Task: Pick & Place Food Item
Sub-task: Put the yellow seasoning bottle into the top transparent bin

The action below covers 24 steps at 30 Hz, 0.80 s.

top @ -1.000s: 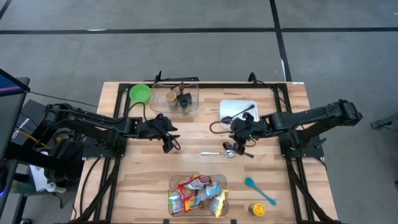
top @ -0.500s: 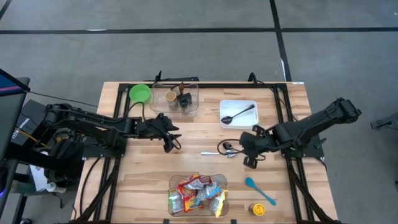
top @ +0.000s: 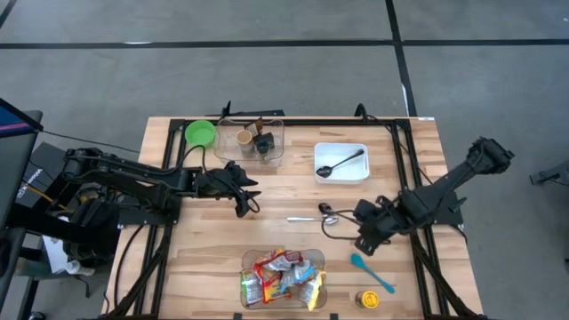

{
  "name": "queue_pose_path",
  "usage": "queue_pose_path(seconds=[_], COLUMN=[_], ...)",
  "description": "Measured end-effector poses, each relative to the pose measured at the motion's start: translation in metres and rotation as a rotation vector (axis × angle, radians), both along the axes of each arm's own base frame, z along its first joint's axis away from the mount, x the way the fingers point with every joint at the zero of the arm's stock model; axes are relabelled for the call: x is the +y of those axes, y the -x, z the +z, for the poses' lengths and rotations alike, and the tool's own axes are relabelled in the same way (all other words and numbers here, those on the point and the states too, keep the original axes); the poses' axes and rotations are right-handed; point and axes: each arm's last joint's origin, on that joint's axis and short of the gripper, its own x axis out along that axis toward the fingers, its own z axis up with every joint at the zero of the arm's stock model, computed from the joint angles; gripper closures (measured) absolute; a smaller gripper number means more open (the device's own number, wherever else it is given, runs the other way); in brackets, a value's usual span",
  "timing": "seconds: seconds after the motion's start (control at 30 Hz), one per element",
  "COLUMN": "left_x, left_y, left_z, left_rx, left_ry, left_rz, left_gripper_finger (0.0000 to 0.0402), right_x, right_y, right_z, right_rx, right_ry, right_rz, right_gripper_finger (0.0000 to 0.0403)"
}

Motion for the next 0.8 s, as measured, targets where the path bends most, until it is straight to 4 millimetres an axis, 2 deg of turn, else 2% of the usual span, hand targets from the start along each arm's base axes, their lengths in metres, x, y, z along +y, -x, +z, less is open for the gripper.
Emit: queue_pose_path(seconds=[0.17, 0.37, 0.57, 0.8], left_x=[0.0, 0.0, 0.0, 0.0], left_y=[0.0, 0.0, 0.0, 0.0], left_z=[0.0, 0.0, 0.0, 0.0], left_rx=[0.0, 0.0, 0.0, 0.001], left_ry=[0.0, 0.0, 0.0, 0.0], left_rz=[0.0, 0.0, 0.0, 0.0], left_gripper_finger=[0.0247, 0.0247, 0.0247, 0.0247], right_x=[0.016, 0.033, 0.056, 0.086], right_y=[0.006, 0.008, 0.023, 0.06], right_z=[0.001, 0.005, 0.007, 0.008], right_rx=[-0.035, -0.105, -0.166, -0.233], right_ry=[-0.092, -0.186, -0.197, -0.128], right_rz=[-0.105, -0.106, -0.002, 0.214], right_gripper_finger=[0.0326, 0.0326, 0.0327, 0.033])
